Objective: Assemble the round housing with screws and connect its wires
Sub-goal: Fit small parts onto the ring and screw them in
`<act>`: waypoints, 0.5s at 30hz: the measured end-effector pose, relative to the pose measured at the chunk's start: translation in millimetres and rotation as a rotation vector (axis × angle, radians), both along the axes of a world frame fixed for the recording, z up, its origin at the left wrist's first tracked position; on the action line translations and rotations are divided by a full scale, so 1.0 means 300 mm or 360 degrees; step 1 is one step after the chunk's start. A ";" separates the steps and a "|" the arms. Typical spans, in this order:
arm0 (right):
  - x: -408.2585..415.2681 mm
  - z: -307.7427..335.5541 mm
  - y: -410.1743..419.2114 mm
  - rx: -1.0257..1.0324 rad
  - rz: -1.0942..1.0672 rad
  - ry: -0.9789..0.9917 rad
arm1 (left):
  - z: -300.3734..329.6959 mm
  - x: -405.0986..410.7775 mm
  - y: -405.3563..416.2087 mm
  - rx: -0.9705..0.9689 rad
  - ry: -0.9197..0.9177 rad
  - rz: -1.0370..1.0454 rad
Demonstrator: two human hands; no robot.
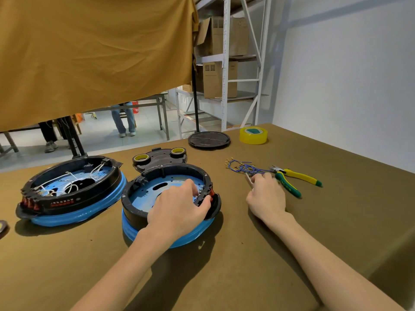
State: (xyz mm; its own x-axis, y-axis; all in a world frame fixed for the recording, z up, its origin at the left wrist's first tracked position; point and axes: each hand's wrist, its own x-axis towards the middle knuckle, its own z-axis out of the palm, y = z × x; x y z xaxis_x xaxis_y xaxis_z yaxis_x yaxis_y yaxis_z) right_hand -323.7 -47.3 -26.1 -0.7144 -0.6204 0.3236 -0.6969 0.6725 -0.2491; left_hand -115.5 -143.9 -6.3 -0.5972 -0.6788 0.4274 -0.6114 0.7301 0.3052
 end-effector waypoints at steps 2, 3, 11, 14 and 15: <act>0.000 0.004 0.004 -0.0161 0.0102 0.0218 | -0.003 -0.002 -0.006 0.0002 -0.0006 -0.0005; 0.012 0.005 0.006 -0.0378 0.0259 0.0213 | -0.005 -0.003 -0.010 0.0010 -0.0006 -0.0012; 0.102 0.030 -0.066 -0.0799 0.1112 -0.1454 | -0.015 -0.001 -0.011 -0.0039 0.0012 -0.0117; 0.083 0.021 -0.059 -0.0785 0.1093 -0.1691 | -0.009 0.004 -0.012 -0.0061 0.0005 -0.0096; 0.082 0.016 -0.057 -0.0791 0.1093 -0.1702 | -0.004 0.005 -0.014 -0.0046 -0.0020 -0.0081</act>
